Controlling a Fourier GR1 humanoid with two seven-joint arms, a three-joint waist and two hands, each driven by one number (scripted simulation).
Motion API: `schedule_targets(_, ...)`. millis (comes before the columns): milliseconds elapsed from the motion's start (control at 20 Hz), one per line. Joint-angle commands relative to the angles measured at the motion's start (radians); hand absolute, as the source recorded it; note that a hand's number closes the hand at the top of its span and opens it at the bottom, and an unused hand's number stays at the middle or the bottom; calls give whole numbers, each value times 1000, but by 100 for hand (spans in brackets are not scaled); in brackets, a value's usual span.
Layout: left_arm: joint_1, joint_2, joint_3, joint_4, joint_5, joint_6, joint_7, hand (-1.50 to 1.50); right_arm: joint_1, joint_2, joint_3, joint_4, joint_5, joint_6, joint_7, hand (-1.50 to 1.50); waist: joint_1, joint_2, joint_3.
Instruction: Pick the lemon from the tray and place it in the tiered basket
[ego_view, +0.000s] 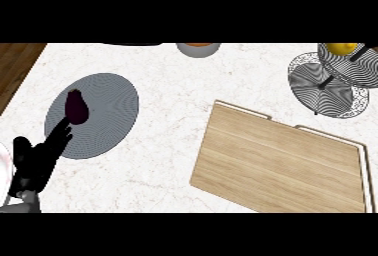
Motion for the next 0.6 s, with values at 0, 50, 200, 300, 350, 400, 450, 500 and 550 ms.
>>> schedule_targets(0, 30, 5, 15, 1, 20, -23, -18, 0, 12, -57, -57, 14, -56, 28, 76, -150, 6, 2, 1)
schedule_targets(50, 18, -12, 7, 37, 8, -18, -51, 0, 16, 9, -65, -2, -66, 11, 120, -150, -4, -2, 0)
schedule_targets(200, 35, 9, 24, -33, 8, 1, 10, 0, 66, -24, -88, -54, -93, -57, 38, -150, -12, -8, 1)
schedule_targets(300, 18, 19, 31, -27, 20, -18, 5, 0, 67, -18, -91, -83, -95, -116, 23, -150, -4, -4, 1)
schedule_targets(350, -12, 14, 28, 44, 7, -17, -12, 0, 11, -21, -100, -106, -102, -115, 53, -150, -12, -3, 0)
schedule_targets(400, 48, -27, -14, 12, -45, 24, -55, 0, 36, -61, -116, -118, -115, -170, 25, -150, -7, -2, 1)
schedule_targets(450, 11, 18, 45, 38, 17, -20, -27, 0, 26, -48, -124, -140, -124, -184, 19, -150, -20, -8, 0)
schedule_targets(500, 19, -20, 1, -11, -15, 18, 4, 0, 9, -74, -156, -151, -155, -191, 7, -150, -20, -10, 1)
schedule_targets(550, -4, 0, 27, 40, -4, 4, -17, 0, 15, -39, -154, -161, -149, -241, 78, -150, -25, -10, 0)
